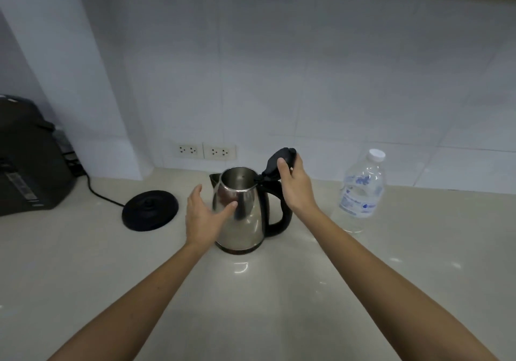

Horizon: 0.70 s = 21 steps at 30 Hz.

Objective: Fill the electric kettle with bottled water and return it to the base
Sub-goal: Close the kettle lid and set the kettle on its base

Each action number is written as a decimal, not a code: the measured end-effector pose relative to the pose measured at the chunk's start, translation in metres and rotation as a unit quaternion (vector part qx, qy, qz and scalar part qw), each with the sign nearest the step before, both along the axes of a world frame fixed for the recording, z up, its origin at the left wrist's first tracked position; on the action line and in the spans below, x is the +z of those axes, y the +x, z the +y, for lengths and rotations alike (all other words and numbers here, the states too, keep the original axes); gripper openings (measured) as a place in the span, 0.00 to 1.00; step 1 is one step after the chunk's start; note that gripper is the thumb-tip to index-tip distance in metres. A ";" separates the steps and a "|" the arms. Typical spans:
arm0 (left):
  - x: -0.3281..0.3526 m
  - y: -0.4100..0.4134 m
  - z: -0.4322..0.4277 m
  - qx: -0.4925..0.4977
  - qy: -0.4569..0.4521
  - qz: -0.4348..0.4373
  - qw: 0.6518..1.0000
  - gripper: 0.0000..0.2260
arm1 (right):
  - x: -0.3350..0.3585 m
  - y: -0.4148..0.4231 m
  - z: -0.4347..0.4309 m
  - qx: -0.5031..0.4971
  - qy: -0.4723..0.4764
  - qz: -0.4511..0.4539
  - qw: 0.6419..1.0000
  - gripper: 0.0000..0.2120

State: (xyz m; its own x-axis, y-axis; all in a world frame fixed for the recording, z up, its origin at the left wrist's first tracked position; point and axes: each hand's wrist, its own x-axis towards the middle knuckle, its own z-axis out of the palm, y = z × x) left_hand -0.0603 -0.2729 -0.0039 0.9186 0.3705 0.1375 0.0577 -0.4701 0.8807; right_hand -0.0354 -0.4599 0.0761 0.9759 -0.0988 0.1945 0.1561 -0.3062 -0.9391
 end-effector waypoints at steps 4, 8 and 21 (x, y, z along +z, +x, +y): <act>0.000 0.014 0.017 -0.114 -0.035 0.131 0.984 0.54 | 0.009 0.020 0.031 0.028 -0.090 -0.053 0.994 0.26; 0.001 0.028 0.021 -0.167 -0.037 0.158 0.972 0.56 | 0.011 0.036 0.057 0.060 -0.261 -0.050 0.962 0.33; -0.011 0.050 0.037 -0.200 0.067 0.183 0.960 0.46 | -0.019 0.049 0.082 0.052 -0.486 -0.024 0.872 0.33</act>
